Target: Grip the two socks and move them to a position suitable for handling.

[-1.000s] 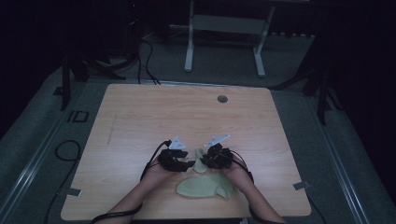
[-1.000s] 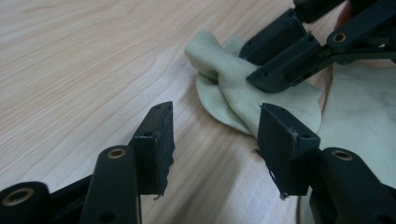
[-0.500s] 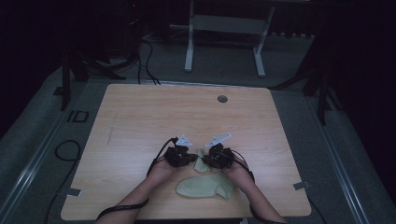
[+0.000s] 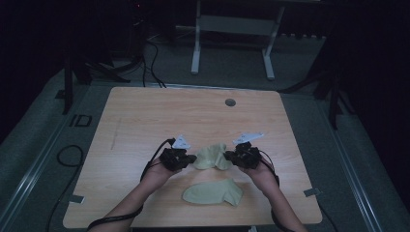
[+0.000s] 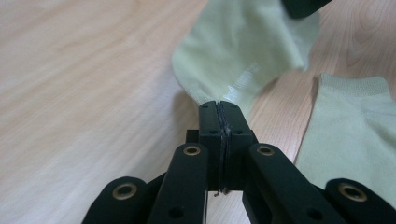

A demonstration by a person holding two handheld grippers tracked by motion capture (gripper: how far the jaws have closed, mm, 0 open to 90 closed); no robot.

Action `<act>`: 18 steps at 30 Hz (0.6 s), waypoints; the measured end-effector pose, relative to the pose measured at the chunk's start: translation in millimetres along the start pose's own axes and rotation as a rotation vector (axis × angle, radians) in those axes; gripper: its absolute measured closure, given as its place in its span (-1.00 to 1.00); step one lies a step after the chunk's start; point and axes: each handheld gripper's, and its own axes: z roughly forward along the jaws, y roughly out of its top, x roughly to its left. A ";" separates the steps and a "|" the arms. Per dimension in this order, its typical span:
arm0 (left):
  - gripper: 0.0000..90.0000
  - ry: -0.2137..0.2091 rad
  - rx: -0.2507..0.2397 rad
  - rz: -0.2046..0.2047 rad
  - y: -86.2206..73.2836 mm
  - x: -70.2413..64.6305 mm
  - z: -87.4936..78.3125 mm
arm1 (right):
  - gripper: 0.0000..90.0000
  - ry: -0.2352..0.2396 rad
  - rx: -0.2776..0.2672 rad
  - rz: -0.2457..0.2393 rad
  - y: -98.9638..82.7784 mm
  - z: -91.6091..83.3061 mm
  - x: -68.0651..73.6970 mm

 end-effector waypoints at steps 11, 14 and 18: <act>0.97 -0.001 0.088 -0.022 -12.3 12.7 13.3 | 0.83 -0.001 0.049 0.082 -28.7 6.1 -15.4; 0.95 -0.007 0.098 -0.047 -16.4 17.0 19.8 | 0.54 0.013 0.065 0.091 -32.9 11.4 -16.4; 0.57 0.004 0.074 -0.067 -19.6 19.9 19.1 | 0.35 -0.003 0.063 0.086 -33.6 11.4 -17.5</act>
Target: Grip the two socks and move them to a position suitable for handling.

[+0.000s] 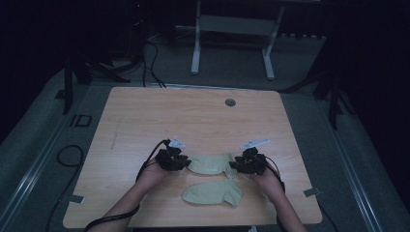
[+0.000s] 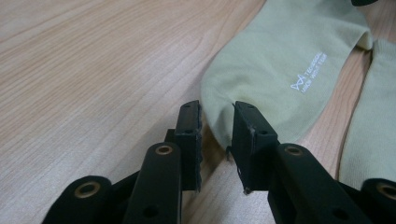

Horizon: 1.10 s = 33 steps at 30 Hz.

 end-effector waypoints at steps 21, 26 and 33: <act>0.99 0.034 0.012 -0.004 5.3 -17.1 19.9 | 0.99 -0.049 0.049 -0.026 -7.8 11.2 6.8; 0.99 0.036 0.019 0.000 1.6 -18.4 16.0 | 0.95 -0.054 0.046 -0.011 -5.9 11.1 -3.5; 0.98 0.019 0.020 -0.014 -3.2 -20.8 12.1 | 0.92 -0.041 0.043 0.002 -4.8 12.0 -6.6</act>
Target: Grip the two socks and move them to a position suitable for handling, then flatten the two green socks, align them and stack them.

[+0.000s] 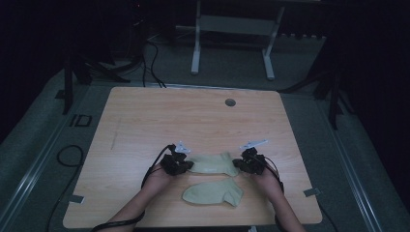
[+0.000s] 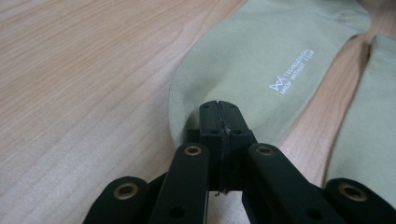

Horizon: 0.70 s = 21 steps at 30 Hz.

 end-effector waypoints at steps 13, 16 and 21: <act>0.12 -0.049 -0.082 0.000 -2.0 -7.5 -24.9 | 0.42 0.036 -0.031 -0.008 1.2 -13.0 8.7; 0.07 -0.066 -0.094 -0.006 -6.8 -9.3 -37.1 | 0.36 0.039 -0.043 -0.019 -1.8 -23.4 13.9; 0.03 -0.093 -0.088 -0.015 -17.1 -15.4 -49.0 | 0.32 0.039 -0.059 -0.029 -11.8 -42.6 22.9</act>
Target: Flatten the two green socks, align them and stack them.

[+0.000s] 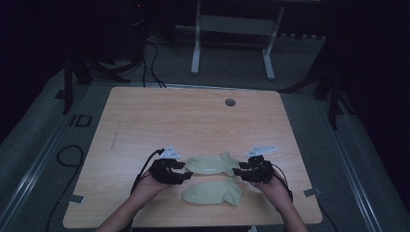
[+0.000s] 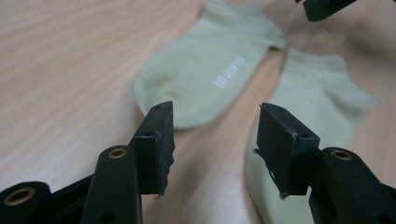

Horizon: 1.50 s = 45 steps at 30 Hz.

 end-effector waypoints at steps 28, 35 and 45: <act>0.33 -0.017 0.116 0.048 -31.8 -25.1 15.4 | 0.63 -0.030 0.112 -0.078 -45.8 1.0 36.2; 0.86 -0.022 0.127 0.075 -33.2 -30.4 17.2 | 0.86 -0.051 0.108 -0.111 -46.2 1.9 41.5; 0.94 -0.022 0.085 0.057 -22.8 -27.7 1.5 | 0.89 -0.029 0.037 -0.098 -34.4 -18.1 46.2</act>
